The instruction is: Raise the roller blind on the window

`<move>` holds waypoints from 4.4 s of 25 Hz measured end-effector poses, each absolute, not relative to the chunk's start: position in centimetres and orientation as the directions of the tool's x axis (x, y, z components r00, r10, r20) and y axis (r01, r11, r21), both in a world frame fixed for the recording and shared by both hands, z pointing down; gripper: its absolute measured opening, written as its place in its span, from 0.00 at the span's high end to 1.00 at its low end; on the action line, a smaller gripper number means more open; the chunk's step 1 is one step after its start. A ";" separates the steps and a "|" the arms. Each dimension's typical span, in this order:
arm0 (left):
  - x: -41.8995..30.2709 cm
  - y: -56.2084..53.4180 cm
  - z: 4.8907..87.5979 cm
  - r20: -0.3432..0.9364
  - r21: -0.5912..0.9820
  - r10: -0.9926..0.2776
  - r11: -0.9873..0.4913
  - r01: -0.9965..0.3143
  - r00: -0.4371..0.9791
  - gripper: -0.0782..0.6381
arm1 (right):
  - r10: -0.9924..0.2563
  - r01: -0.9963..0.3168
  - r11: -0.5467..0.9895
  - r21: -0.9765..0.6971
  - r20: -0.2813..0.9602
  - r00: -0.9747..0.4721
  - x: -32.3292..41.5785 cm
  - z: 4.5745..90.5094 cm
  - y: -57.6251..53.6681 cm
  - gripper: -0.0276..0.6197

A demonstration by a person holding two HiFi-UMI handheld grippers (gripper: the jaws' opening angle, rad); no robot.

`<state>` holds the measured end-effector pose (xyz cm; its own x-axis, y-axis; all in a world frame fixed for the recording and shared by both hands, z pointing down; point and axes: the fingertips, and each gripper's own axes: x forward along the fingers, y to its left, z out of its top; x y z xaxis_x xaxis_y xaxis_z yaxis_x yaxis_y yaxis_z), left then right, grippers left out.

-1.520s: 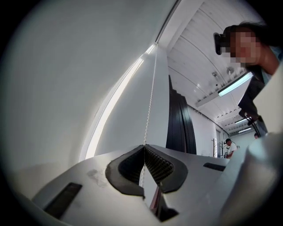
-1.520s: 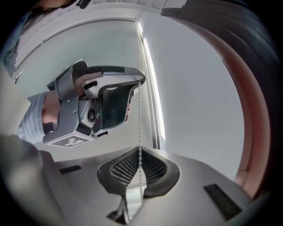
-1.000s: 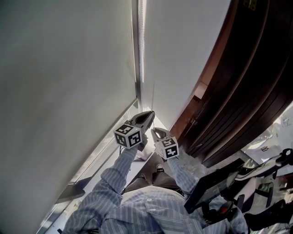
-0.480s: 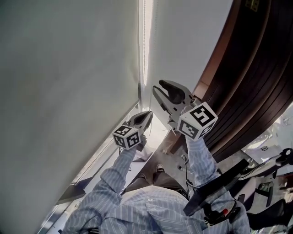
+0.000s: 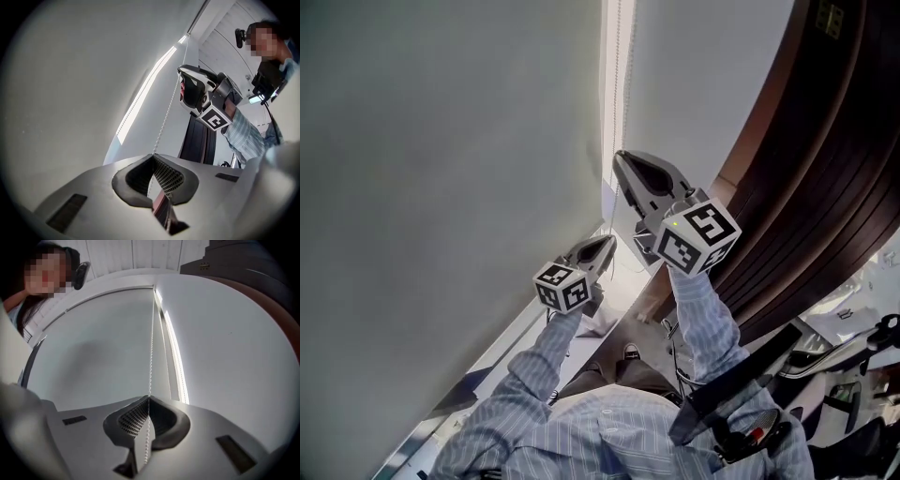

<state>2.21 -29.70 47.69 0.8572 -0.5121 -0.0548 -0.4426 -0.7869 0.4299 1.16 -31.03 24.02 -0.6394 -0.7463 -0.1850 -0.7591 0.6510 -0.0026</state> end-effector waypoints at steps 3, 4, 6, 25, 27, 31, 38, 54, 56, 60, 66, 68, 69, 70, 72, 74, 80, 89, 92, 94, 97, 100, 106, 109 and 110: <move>1.7 -29.9 47.9 -0.062 0.436 -0.516 -0.784 -0.442 0.854 0.88 | -0.740 -0.749 0.661 -0.053 -0.217 -0.637 1.4 24.4 -31.1 0.95; 1.6 -30.0 48.0 -0.060 0.437 -0.517 -0.783 -0.443 0.854 0.88 | -0.748 -0.759 0.650 -0.040 -0.212 -0.629 1.4 24.6 -31.2 0.95; 1.6 -30.1 48.7 -0.044 0.442 -0.515 -0.778 -0.446 0.856 0.88 | -0.773 -0.789 0.614 0.006 -0.199 -0.602 1.3 25.1 -31.3 0.95; -0.1 -22.6 69.6 0.374 0.573 -0.343 -0.645 -0.505 0.862 0.88 | -0.849 -0.881 0.461 -0.109 0.233 -0.474 3.0 51.1 -32.3 0.95; -0.8 -23.1 66.4 0.275 0.555 -0.399 -0.677 -0.483 0.875 0.88 | -0.843 -0.878 0.469 -0.092 0.248 -0.477 2.4 51.0 -32.9 0.95; -3.0 -25.1 56.3 0.015 0.488 -0.550 -0.725 -0.486 0.835 0.70 | -0.844 -0.879 0.467 -0.093 0.251 -0.474 2.0 51.3 -33.0 0.95; -2.1 -28.6 34.9 -0.300 0.188 -0.487 -0.873 -0.449 0.821 0.70 | -0.833 -0.865 0.493 -0.091 0.238 -0.499 0.8 51.3 -31.8 0.95; 2.4 -31.1 23.6 -0.389 0.106 -0.416 -0.907 -0.408 0.822 0.87 | -0.828 -0.863 0.489 -0.130 0.241 -0.506 2.0 52.1 -30.3 0.95; 2.5 -31.0 23.7 -0.395 0.127 -0.421 -0.905 -0.405 0.817 0.87 | -0.830 -0.866 0.485 -0.122 0.246 -0.500 2.1 52.3 -29.9 0.95; 2.1 -30.9 24.2 -0.405 0.120 -0.453 -0.887 -0.445 0.794 0.88 | -0.854 -0.881 0.473 0.004 0.249 -0.457 2.1 52.8 -30.0 0.95; 1.7 -32.1 28.7 -0.327 0.175 -0.519 -0.855 -0.489 0.790 0.88 | -0.813 -0.875 0.482 -0.051 0.345 -0.469 2.0 57.5 -30.1 0.95; 1.9 -32.4 31.9 -0.261 0.215 -0.539 -0.841 -0.496 0.801 0.88 | -0.776 -0.871 0.486 -0.074 0.421 -0.469 1.6 60.7 -29.4 0.95; 2.0 -32.5 33.9 -0.223 0.234 -0.550 -0.832 -0.503 0.805 0.88 | -0.752 -0.869 0.487 -0.086 0.465 -0.467 1.5 62.7 -28.8 0.95; 2.0 -32.4 36.0 -0.183 0.256 -0.561 -0.820 -0.512 0.807 0.88 | -0.724 -0.869 0.485 -0.097 0.512 -0.462 1.5 64.9 -28.0 0.95; 1.9 -32.1 40.9 -0.103 0.305 -0.581 -0.791 -0.530 0.807 0.88 | -0.653 -0.871 0.474 -0.131 0.611 -0.447 1.8 69.5 -26.0 0.95; 1.7 -31.6 45.5 -0.037 0.359 -0.590 -0.761 -0.540 0.807 0.88 | -0.576 -0.876 0.451 -0.172 0.694 -0.433 2.2 73.8 -23.8 0.95; 1.3 -31.6 49.6 0.015 0.430 -0.587 -0.727 -0.535 0.809 0.88 | -0.520 -0.853 0.502 -0.143 0.738 -0.430 3.4 74.0 -22.8 0.95; 1.8 -31.2 50.1 0.014 0.421 -0.582 -0.734 -0.533 0.813 0.88 | -0.717 -0.731 0.679 -0.069 0.148 -0.681 3.7 41.3 -28.0 0.85; 2.4 -30.8 50.6 0.032 0.420 -0.567 -0.740 -0.525 0.823 0.88 | -0.680 -0.679 0.733 0.023 -0.008 -0.734 2.2 32.0 -28.4 0.84; 2.2 -30.8 50.8 0.036 0.421 -0.567 -0.738 -0.526 0.823 0.88 | -0.654 -0.658 0.752 0.046 -0.071 -0.753 1.1 28.2 -28.8 0.84; 1.7 -31.1 50.8 0.044 0.415 -0.575 -0.733 -0.539 0.817 0.88 | -0.647 -0.656 0.753 0.059 -0.120 -0.753 0.1 24.6 -30.1 0.84; 1.5 -31.2 50.7 0.050 0.413 -0.581 -0.729 -0.547 0.812 0.88 | -0.658 -0.669 0.739 0.075 -0.128 -0.742 -0.2 23.0 -31.3 0.85; 0.9 -31.2 50.6 0.046 0.414 -0.595 -0.720 -0.557 0.802 0.88 | -0.670 -0.683 0.730 0.021 -0.175 -0.722 0.1 23.2 -31.9 0.94; 0.8 -31.3 50.6 0.040 0.419 -0.598 -0.717 -0.557 0.801 0.88 | -0.657 -0.662 0.746 -0.073 -0.245 -0.713 0.8 23.2 -31.9 0.95; 0.8 -31.3 50.7 0.040 0.421 -0.596 -0.718 -0.555 0.802 0.88 | -0.660 -0.667 0.741 -0.072 -0.259 -0.705 0.9 23.2 -31.9 0.95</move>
